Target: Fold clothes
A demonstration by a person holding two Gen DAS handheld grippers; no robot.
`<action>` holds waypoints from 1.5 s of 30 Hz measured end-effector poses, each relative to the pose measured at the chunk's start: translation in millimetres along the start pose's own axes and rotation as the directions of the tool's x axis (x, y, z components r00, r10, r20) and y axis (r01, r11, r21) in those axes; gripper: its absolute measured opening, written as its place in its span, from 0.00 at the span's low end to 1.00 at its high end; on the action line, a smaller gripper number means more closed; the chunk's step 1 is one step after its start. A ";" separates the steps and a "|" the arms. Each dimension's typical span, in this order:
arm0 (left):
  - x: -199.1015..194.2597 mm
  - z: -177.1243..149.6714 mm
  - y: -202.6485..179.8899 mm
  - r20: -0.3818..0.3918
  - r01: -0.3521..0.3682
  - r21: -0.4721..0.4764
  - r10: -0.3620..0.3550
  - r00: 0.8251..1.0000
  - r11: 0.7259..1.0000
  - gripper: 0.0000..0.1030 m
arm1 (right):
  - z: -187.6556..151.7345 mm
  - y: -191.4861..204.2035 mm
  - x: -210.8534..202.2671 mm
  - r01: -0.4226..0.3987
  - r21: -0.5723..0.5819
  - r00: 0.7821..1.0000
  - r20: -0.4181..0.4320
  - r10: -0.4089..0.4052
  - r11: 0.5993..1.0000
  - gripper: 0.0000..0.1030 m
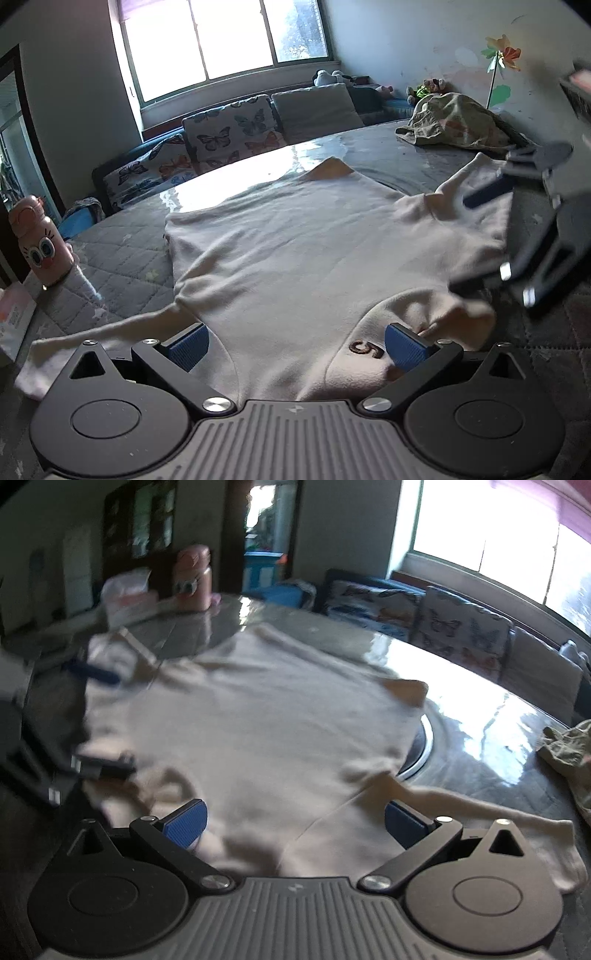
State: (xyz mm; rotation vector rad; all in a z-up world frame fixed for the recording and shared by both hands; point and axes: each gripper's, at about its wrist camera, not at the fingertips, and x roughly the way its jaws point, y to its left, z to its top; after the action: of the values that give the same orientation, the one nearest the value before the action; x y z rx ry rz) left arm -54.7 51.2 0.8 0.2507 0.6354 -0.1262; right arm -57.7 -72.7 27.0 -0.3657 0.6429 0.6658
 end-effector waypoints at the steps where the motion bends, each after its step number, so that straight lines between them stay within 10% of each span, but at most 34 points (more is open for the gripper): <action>1: -1.2 2.8 0.5 0.007 0.002 0.000 -0.002 1.000 1.000 1.00 | 0.0 5.5 1.1 -0.009 -0.015 1.000 -0.002 0.009 1.000 1.00; 8: -0.5 27.0 2.7 0.049 0.020 -0.046 -0.017 0.999 0.999 1.00 | -2.3 -18.6 -21.5 -0.034 0.074 0.999 0.038 0.031 0.997 1.00; 27: 43.1 52.7 -46.2 -0.006 0.096 -0.017 -0.096 0.995 0.995 1.00 | -47.6 -149.5 -33.4 0.289 0.420 0.955 -0.073 -0.286 0.860 0.86; 39: 48.3 51.9 -45.7 -0.030 0.092 -0.038 -0.094 0.995 0.995 1.00 | -59.7 -197.1 -22.6 0.412 0.542 0.902 -0.128 -0.413 0.733 0.49; 45: 47.2 50.8 -40.2 -0.029 0.080 -0.055 -0.082 0.996 0.995 1.00 | -57.8 -201.9 -26.2 0.408 0.575 0.899 -0.117 -0.423 0.709 0.10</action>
State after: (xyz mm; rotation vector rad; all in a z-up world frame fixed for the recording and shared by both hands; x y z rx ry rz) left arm 4.2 -3.1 4.2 0.1752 0.6790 -0.1830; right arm 36.8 -262.1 23.4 0.0885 0.6808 0.0094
